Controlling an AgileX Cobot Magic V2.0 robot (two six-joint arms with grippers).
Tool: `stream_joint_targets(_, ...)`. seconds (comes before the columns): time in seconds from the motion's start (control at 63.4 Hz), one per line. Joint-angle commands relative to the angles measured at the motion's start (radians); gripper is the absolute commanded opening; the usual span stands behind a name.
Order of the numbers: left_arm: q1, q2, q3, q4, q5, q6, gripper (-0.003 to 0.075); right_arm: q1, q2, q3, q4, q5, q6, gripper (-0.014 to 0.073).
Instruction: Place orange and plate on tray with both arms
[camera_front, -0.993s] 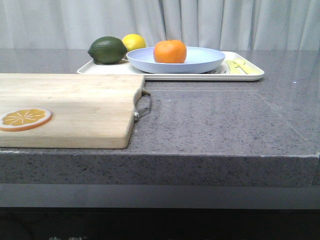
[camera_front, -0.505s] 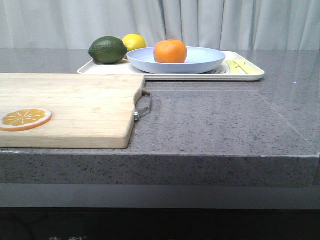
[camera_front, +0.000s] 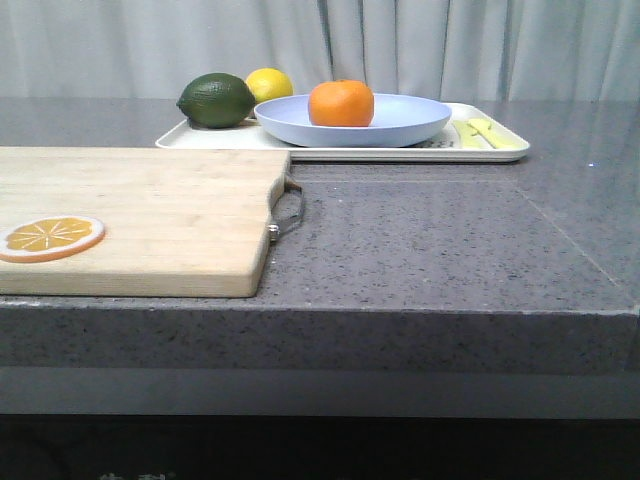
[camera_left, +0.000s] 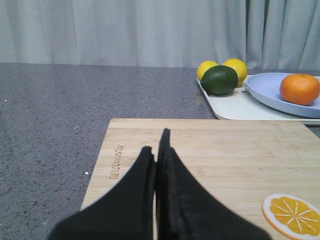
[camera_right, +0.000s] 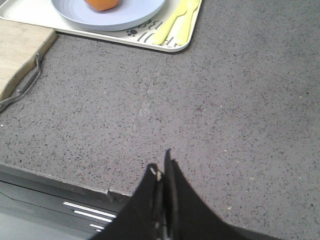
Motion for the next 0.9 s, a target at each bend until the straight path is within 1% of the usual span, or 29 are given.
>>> stream_joint_targets(0.0,0.015,-0.045,0.04,-0.025,-0.149,-0.008,-0.0018,-0.006,0.005,-0.026,-0.005,-0.063,-0.006,-0.0068)
stream_joint_targets(0.268,0.015,-0.125,0.187,-0.092,-0.268,-0.008,-0.0018,-0.006,0.005,-0.026,-0.005,-0.063,-0.006,-0.0068)
stream_joint_targets(0.315,0.019,-0.15,0.185,-0.092,-0.222,-0.008,-0.0018,-0.006,0.005,-0.026,-0.005,-0.063,-0.006,-0.0068)
stream_joint_targets(0.883,0.018,-0.143,0.186,-0.092,-0.23,-0.008,-0.0018,-0.006,0.005,-0.026,-0.005,-0.059,-0.006,-0.0068)
